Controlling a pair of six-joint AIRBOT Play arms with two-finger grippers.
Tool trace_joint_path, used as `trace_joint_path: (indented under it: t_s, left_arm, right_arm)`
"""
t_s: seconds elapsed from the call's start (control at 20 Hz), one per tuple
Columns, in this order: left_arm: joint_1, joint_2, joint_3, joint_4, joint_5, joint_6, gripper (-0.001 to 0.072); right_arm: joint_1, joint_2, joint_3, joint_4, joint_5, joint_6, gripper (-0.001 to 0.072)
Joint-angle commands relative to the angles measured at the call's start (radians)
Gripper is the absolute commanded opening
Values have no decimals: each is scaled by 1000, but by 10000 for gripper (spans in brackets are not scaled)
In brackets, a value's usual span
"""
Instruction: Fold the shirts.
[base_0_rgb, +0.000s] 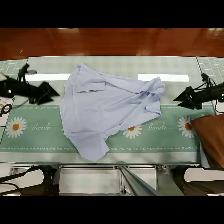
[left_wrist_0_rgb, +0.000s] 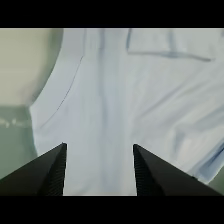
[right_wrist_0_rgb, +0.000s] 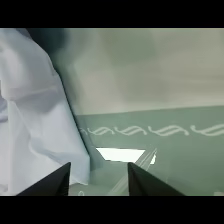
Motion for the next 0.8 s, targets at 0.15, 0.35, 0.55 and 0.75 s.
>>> trace_joint_path:
  t_s: [0.15, 0.35, 0.55, 0.75]
  left_arm:
    - [16, 95, -369, 24, -22, -71, 507]
    - [14, 95, -399, 65, -23, -101, 507]
    - [-24, 84, -399, 104, -34, -142, 507]
    - [-178, 48, -399, 98, 24, -144, 507]
  right_arm:
    - [-18, 39, -159, 70, -30, -72, 417]
    - [-18, 39, -159, 69, -29, -89, 417]
    - [-18, 39, -159, 76, -30, -97, 417]
    - [-7, 34, -159, 111, -34, -104, 417]
